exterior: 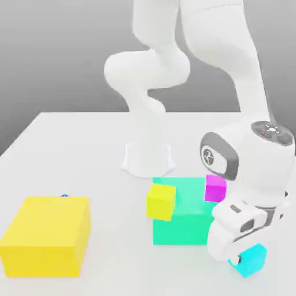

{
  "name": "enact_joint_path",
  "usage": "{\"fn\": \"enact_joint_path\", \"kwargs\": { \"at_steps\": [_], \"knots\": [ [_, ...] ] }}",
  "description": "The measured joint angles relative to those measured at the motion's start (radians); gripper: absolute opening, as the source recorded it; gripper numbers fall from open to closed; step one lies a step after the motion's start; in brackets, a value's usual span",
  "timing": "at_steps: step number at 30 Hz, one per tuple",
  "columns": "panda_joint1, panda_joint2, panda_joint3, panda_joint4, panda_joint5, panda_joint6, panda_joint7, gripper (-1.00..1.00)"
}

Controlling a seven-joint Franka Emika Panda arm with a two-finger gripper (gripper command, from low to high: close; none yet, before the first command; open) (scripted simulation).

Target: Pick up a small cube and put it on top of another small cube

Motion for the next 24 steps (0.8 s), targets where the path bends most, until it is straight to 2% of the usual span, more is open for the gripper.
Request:
{"fn": "enact_joint_path", "kwargs": {
  "at_steps": [10, 21, 24],
  "knots": [
    [-0.1, -0.364, -0.05, -0.138, 0.101, -0.221, -0.066, -1.0],
    [-0.187, -0.758, -0.147, -0.302, 0.148, -0.449, -0.089, -1.0],
    [-0.198, -0.719, -0.15, -0.341, 0.152, -0.372, -0.091, -1.0]
  ]
}}
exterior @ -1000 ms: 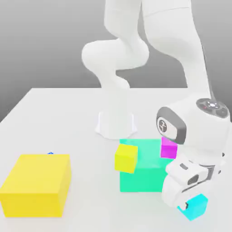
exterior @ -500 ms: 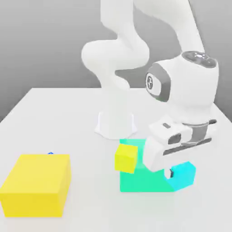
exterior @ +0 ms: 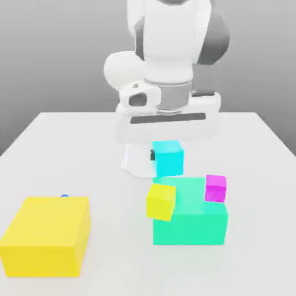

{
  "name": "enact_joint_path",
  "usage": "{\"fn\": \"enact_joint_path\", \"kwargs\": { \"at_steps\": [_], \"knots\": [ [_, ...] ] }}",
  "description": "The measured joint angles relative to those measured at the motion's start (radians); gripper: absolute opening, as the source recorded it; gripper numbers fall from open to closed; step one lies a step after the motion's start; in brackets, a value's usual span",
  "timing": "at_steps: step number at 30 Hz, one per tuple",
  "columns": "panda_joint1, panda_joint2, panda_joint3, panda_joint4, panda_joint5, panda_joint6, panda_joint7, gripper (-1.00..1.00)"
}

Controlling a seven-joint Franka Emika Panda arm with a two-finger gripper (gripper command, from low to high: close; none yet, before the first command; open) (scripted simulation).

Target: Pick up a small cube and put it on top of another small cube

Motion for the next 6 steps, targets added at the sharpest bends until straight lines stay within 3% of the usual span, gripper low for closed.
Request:
{"fn": "enact_joint_path", "kwargs": {
  "at_steps": [2, 3, 6],
  "knots": [
    [-0.003, 0.056, 0.002, -0.025, 0.0, 0.081, 0.0, -1.0],
    [-0.004, 0.08, 0.003, -0.035, 0.0, 0.116, 0.0, 1.0],
    [-0.004, 0.08, 0.003, -0.035, 0.0, 0.116, 0.0, 1.0]
  ]
}}
